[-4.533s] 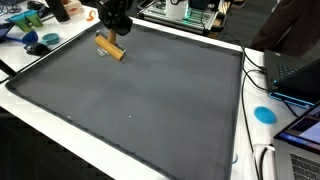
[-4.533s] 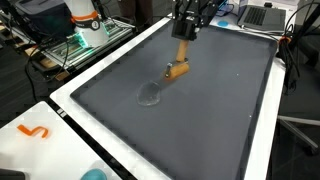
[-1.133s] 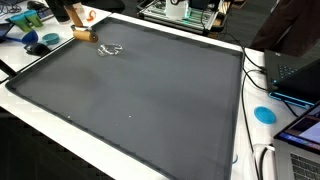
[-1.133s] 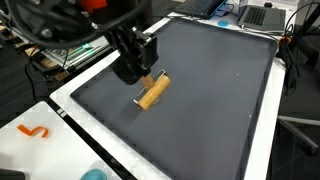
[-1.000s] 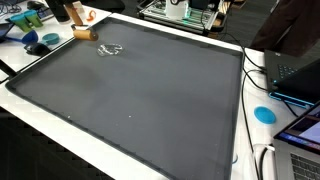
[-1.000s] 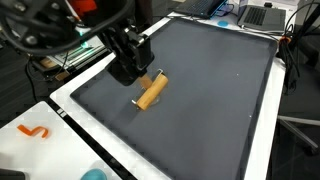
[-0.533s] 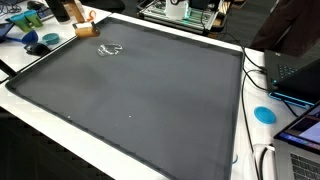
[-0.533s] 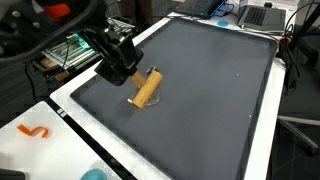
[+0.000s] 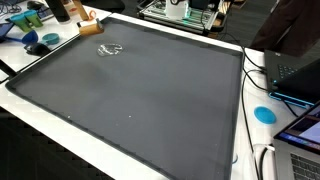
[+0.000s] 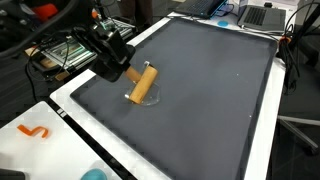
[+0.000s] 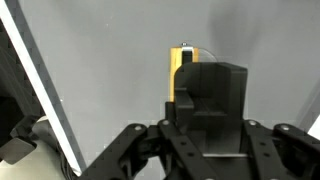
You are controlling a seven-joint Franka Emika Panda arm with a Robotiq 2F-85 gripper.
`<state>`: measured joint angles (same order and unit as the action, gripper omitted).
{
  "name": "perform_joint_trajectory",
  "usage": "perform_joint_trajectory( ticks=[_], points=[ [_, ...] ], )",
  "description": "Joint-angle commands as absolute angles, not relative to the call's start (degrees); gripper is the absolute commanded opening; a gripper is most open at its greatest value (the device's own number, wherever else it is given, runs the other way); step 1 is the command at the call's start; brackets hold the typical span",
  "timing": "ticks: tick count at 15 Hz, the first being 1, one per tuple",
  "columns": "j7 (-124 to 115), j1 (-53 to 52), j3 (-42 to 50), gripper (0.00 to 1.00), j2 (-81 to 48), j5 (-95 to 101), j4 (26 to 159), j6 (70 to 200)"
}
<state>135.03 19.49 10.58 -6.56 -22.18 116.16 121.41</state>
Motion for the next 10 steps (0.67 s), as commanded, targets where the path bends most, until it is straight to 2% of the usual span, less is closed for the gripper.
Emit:
perform_joint_trajectory(
  ticks=[1,10],
  points=[
    [139.3,19.4,11.7,0.24,-3.2,-24.9,119.5,121.1],
    [142.2,18.5,12.6,0.24,0.3,-25.3,124.0,121.6]
  ],
)
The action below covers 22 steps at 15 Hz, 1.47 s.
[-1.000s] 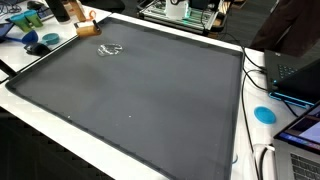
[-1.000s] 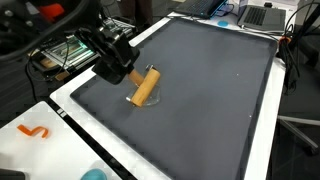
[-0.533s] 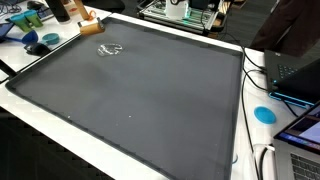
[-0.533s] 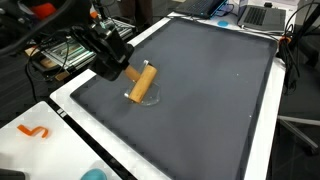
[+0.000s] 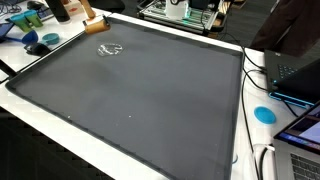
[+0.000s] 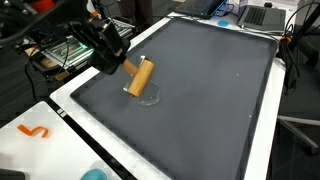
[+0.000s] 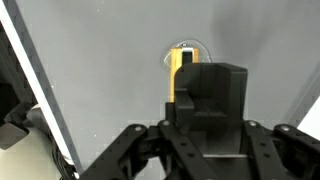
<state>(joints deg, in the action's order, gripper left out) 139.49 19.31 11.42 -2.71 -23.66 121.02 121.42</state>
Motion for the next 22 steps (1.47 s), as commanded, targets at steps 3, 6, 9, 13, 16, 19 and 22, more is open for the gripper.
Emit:
perform_joint_trajectory(
  ticks=[3,6,9,13,16,19,22],
  points=[
    [142.9,17.9,12.8,0.24,1.8,-25.2,125.7,122.0],
    [143.2,17.2,12.8,0.24,3.6,-24.7,127.4,122.3],
    [141.9,16.1,12.7,0.24,5.9,-23.9,129.4,123.3],
    [139.6,14.5,12.5,0.24,9.4,-22.6,131.9,124.8],
    [135.0,13.2,11.9,0.24,12.1,-19.8,132.9,125.3],
    [127.9,12.0,11.0,0.24,14.3,-14.7,133.0,124.9],
    [120.0,10.8,9.7,0.24,15.8,-8.1,132.2,124.0]
  ],
)
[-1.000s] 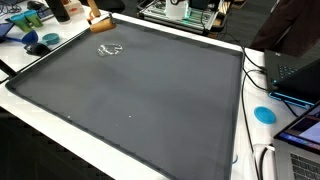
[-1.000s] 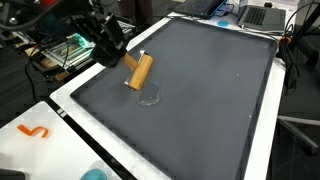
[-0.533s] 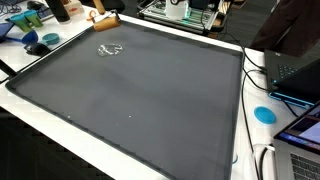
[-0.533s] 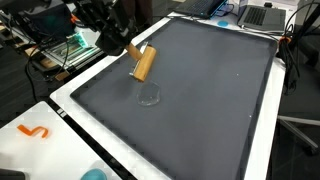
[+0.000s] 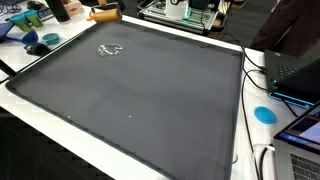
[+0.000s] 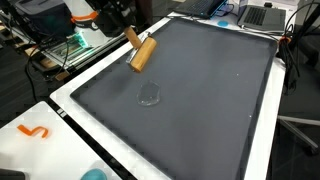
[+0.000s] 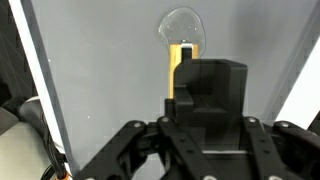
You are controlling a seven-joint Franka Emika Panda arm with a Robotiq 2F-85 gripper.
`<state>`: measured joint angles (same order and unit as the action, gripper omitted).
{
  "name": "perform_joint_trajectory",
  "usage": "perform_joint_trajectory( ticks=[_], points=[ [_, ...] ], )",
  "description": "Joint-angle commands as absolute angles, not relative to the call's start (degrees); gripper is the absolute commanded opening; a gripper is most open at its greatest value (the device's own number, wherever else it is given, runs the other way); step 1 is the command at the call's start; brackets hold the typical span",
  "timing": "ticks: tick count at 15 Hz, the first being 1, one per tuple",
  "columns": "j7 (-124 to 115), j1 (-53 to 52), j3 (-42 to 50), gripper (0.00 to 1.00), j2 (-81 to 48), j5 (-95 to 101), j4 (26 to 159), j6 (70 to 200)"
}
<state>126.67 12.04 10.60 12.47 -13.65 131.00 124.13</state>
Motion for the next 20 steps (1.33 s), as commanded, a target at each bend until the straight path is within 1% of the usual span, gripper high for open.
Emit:
perform_joint_trajectory(
  ticks=[1,9,10,20],
  points=[
    [118.0,10.2,9.3,0.24,16.2,-6.2,132.0,123.7],
    [103.9,6.8,6.5,0.24,19.5,4.8,131.5,120.6],
    [106.3,6.0,8.2,0.49,17.3,2.3,130.8,122.1],
    [104.5,5.5,7.8,0.49,18.0,3.8,130.8,121.4]
  ],
)
